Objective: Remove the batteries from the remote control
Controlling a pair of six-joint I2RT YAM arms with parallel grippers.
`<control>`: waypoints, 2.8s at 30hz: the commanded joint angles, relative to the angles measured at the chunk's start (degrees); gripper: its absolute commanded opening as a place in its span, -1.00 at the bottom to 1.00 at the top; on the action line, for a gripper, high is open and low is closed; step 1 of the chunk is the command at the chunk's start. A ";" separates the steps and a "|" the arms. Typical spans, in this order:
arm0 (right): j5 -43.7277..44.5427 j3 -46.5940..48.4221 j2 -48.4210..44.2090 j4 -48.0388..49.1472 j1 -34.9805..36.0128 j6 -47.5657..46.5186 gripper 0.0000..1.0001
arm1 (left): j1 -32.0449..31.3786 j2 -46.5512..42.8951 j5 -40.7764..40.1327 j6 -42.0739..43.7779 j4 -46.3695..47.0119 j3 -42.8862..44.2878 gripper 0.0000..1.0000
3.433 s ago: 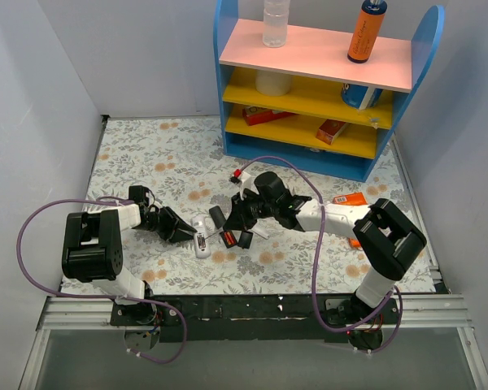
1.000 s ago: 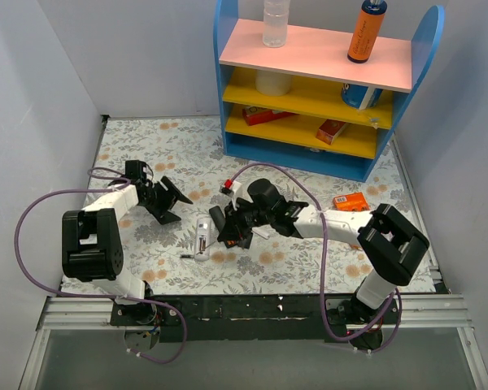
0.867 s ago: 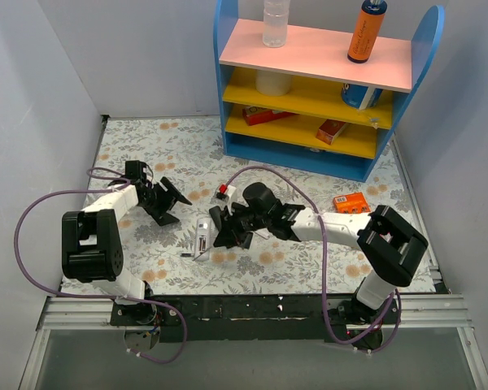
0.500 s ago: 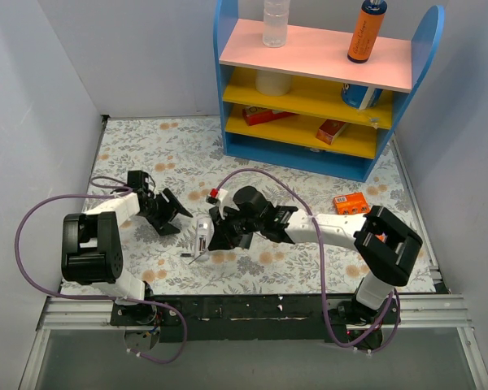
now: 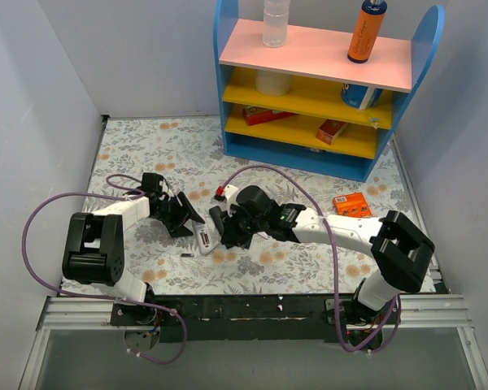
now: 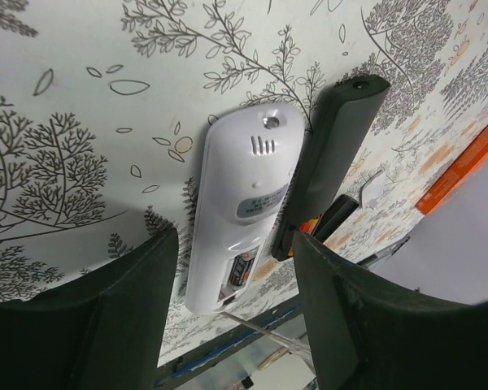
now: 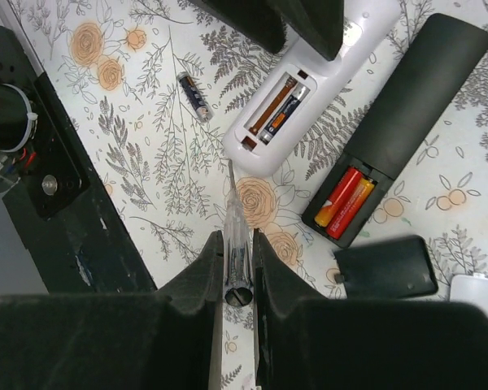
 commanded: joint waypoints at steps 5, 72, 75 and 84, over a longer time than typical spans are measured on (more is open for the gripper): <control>6.48 2.79 -5.04 -3.71 -0.28 -2.10 -0.97 | -1.00 -4.08 -1.47 -0.70 0.12 -1.83 0.12; 4.99 21.43 4.19 -19.53 -3.54 -26.54 -0.97 | -1.00 -5.50 -18.97 -2.37 -9.64 5.46 0.06; 4.37 21.52 3.23 -19.27 -3.54 -26.89 -0.97 | -1.00 -3.83 -18.35 -1.93 -10.08 8.27 0.06; 3.66 18.10 0.58 -17.16 -3.54 -24.95 -0.97 | -0.92 0.13 -18.53 0.00 -12.19 14.78 0.07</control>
